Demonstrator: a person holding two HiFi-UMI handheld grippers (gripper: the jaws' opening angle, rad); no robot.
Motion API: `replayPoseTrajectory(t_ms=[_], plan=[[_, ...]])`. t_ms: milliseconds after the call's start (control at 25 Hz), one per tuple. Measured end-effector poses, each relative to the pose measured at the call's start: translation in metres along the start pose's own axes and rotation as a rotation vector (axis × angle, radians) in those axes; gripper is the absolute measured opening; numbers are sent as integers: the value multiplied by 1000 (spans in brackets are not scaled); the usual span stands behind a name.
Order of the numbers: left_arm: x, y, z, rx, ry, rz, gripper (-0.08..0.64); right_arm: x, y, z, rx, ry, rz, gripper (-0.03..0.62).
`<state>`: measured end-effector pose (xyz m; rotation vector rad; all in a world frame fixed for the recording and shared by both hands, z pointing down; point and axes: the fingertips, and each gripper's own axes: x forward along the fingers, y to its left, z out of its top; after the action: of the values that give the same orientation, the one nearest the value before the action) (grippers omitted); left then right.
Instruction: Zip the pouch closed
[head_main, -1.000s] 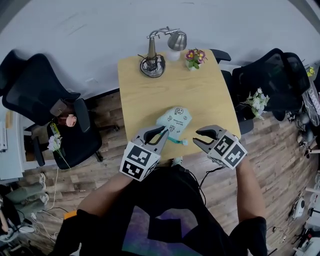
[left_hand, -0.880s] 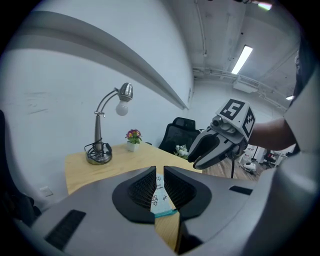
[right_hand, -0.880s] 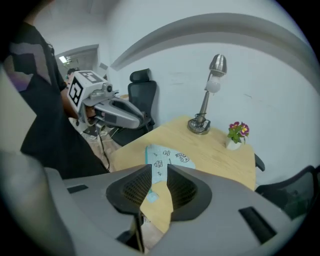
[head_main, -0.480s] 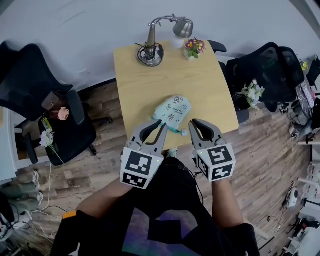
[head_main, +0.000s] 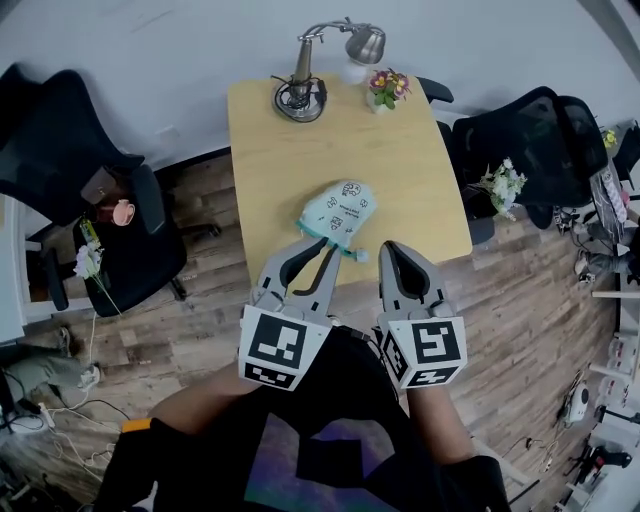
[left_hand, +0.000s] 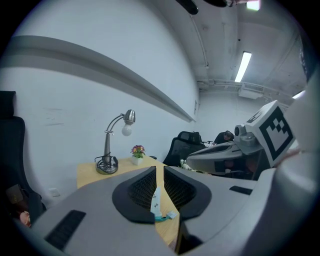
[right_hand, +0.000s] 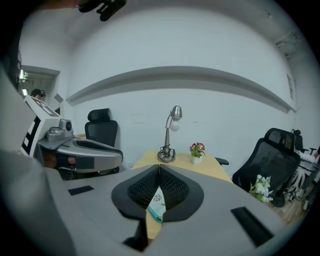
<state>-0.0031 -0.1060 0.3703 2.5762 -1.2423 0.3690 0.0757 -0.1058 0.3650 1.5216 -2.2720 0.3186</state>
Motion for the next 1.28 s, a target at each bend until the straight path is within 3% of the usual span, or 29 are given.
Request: replayPoseTrajectory(t_ms=[400, 560, 840, 1080, 1280], plan=[[4, -64, 24, 19, -30, 41, 26, -55, -36, 12, -24, -133, -9, 17], [3, -82, 16, 5, 13, 95, 20, -73, -49, 5, 2, -166, 8, 17], [-19, -93, 5, 58, 37, 162, 17, -87, -48, -8, 31, -200, 38, 17], [-28, -83, 17, 96, -39, 138, 14, -96, -32, 6, 16, -237, 17, 15], [-42, -74, 26, 98, -51, 96, 12, -103, -12, 19, 17, -253, -34, 14]])
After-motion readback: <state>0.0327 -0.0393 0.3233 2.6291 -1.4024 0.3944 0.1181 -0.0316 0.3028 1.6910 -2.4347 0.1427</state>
